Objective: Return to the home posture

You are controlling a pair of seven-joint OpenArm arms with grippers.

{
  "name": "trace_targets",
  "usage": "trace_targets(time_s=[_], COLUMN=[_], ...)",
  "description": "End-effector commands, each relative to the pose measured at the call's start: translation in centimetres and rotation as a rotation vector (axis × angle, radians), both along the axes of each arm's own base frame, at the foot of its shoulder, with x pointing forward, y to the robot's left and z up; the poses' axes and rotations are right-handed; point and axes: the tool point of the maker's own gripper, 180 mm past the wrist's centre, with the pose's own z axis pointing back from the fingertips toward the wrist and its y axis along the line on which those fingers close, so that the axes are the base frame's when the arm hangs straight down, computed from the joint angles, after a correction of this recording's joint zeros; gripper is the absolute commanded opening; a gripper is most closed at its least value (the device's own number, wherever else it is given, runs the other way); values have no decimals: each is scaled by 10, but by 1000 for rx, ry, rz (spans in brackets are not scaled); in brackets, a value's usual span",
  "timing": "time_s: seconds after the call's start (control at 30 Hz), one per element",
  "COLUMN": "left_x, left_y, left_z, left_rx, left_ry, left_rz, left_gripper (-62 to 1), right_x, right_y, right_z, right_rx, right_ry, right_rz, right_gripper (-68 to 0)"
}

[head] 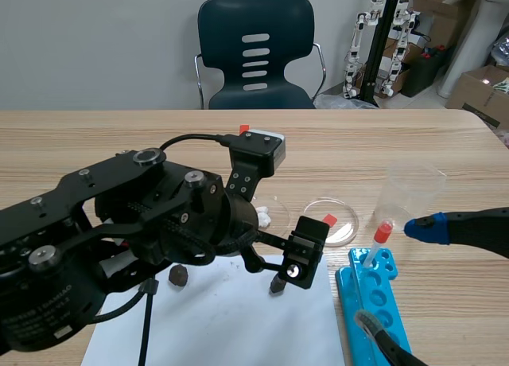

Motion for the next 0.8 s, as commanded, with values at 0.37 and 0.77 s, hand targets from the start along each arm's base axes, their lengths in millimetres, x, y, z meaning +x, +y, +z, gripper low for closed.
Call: trace_targets(time_s=[0.37,0.77], left_x=[5,7], left_y=[-6,-9], left_z=[8,22], left_rx=[-22,-77], left_ry=[-18,-100], left_rz=[2,-42], left_gripper=[14,14], right_x=[1,1], right_y=[2,2], right_z=[4,4], right_rx=[19,19], right_ry=[-9,-9], right_rz=[-2,-1], right_gripper=[-146,-146])
